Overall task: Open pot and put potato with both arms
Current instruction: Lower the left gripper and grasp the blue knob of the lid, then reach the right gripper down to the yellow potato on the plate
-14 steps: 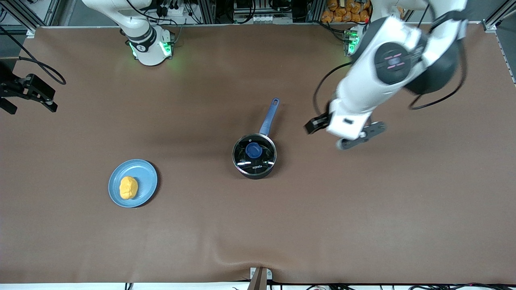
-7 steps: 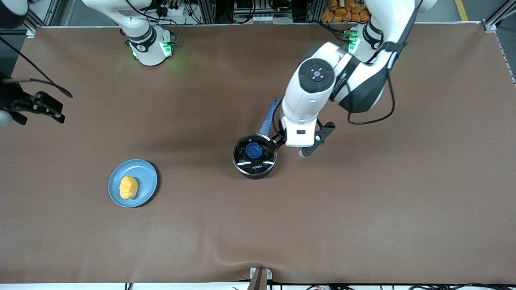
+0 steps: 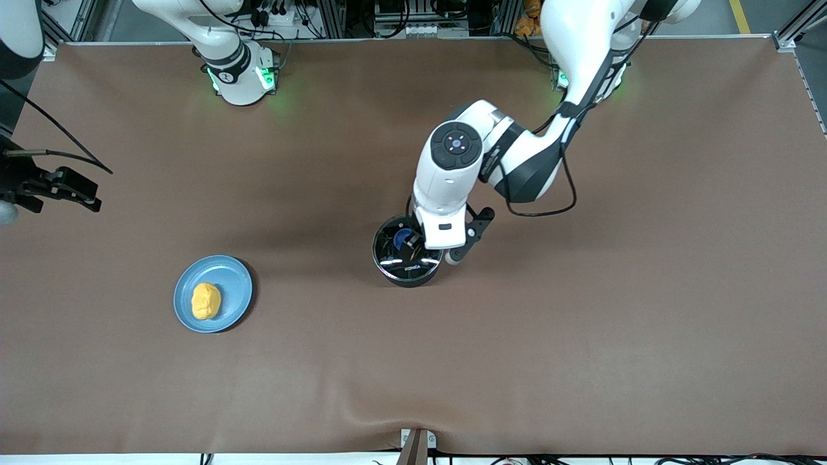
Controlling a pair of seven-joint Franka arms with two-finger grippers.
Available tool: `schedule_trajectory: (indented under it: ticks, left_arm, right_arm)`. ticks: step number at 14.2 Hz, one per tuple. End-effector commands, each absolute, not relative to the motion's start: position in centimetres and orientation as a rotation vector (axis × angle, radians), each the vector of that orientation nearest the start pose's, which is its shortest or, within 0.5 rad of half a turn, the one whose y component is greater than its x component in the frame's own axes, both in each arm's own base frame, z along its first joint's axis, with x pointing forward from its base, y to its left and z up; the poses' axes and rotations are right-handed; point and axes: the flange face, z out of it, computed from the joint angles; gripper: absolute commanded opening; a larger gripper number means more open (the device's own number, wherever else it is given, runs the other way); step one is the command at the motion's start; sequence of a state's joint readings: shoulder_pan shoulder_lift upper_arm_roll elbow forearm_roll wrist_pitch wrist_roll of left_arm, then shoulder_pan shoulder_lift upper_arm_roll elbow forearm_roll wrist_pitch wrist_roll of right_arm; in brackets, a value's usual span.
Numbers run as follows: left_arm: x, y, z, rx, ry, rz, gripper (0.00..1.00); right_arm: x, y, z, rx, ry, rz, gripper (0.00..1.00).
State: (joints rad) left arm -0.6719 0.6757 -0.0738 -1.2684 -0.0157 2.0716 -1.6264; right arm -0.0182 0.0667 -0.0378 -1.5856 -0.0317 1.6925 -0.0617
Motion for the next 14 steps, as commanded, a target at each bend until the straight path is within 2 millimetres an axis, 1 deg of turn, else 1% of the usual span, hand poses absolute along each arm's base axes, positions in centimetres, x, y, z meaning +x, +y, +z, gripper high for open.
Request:
schedule_trajectory:
  ticks: [1, 4, 5, 8, 9, 11, 13, 14]
  left_arm:
    - [55.5, -51.9, 34.8, -2.946, -1.387, -0.088, 1.00]
    - [54.7, -53.4, 33.9, -2.977, -1.334, -0.151, 1.00]
    - [54.6, -53.5, 33.0, -2.974, -1.324, -0.147, 1.00]
    - [54.0, -54.2, 31.0, -2.976, -1.291, -0.145, 1.00]
    - [54.2, -54.3, 31.0, -2.986, -1.292, -0.160, 1.00]
    - [54.1, -54.5, 30.0, -2.996, -1.230, -0.191, 1.00]
    - [53.5, -54.9, 29.4, -3.004, -1.193, -0.189, 1.00]
    - [53.5, -54.9, 29.3, -3.003, -1.190, -0.188, 1.00]
  right_arm:
    - [59.2, -3.7, 57.4, -3.186, -0.011, -0.040, 1.00]
    - [59.8, -3.0, 55.0, -3.186, -0.033, -0.060, 1.00]
    - [59.9, -2.7, 54.1, -3.186, -0.043, -0.041, 1.00]
    - [60.8, -2.7, 51.4, -3.183, -0.044, 0.020, 1.00]
    - [61.1, -2.6, 50.7, -3.183, -0.048, 0.028, 1.00]
    - [61.9, -2.6, 48.9, -3.182, -0.049, 0.042, 1.00]
    - [62.4, -2.4, 46.2, -3.177, -0.050, 0.037, 1.00]
    - [62.5, -1.9, 44.4, -3.171, -0.061, 0.014, 1.00]
